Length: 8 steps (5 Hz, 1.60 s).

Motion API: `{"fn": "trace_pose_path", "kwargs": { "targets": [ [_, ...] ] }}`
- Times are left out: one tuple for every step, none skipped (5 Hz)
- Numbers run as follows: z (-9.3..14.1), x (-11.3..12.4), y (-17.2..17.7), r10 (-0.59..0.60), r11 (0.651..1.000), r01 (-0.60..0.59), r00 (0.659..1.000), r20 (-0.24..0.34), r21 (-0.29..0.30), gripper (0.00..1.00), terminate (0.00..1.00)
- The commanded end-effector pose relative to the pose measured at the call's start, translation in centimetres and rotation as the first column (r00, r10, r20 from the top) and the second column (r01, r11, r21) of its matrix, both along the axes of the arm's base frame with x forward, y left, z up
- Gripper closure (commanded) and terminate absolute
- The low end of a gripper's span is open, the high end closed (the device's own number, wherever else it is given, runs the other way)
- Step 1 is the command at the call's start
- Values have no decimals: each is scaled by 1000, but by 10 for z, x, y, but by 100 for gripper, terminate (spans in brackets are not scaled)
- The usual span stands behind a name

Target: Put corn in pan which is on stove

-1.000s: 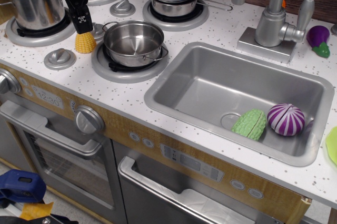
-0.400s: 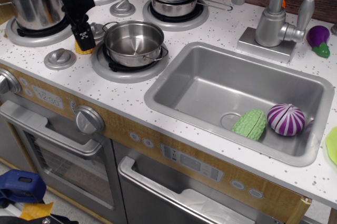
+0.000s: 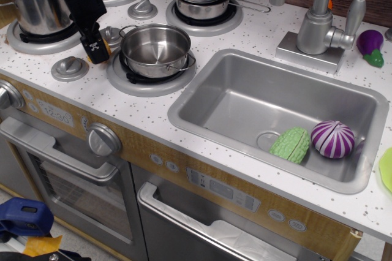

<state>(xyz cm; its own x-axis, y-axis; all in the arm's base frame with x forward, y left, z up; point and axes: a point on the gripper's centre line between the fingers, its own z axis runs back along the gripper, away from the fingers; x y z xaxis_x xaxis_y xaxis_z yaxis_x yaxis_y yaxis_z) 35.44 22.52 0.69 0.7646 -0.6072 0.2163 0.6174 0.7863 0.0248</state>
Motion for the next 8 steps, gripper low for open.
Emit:
{"fn": "trace_pose_path", "kwargs": {
  "targets": [
    [18, 4, 17, 1, 1000, -2, 998, 57, 11, 100, 0],
    [25, 5, 13, -22, 999, 20, 998, 58, 49, 100, 0],
    [41, 4, 11, -49, 996, 45, 998, 50, 77, 100, 0],
    [72, 0, 7, -64, 989, 61, 998, 18, 135, 100, 0],
    [105, 2, -14, -36, 978, 34, 999, 2, 206, 100, 0],
    [120, 12, -39, -16, 979, 9, 999, 34, 203, 100, 0],
    [115, 27, -69, 46, 991, -53, 997, 55, 121, 100, 0],
    [104, 33, -96, 109, 988, -116, 991, 72, 102, 100, 0]
  ]
}}
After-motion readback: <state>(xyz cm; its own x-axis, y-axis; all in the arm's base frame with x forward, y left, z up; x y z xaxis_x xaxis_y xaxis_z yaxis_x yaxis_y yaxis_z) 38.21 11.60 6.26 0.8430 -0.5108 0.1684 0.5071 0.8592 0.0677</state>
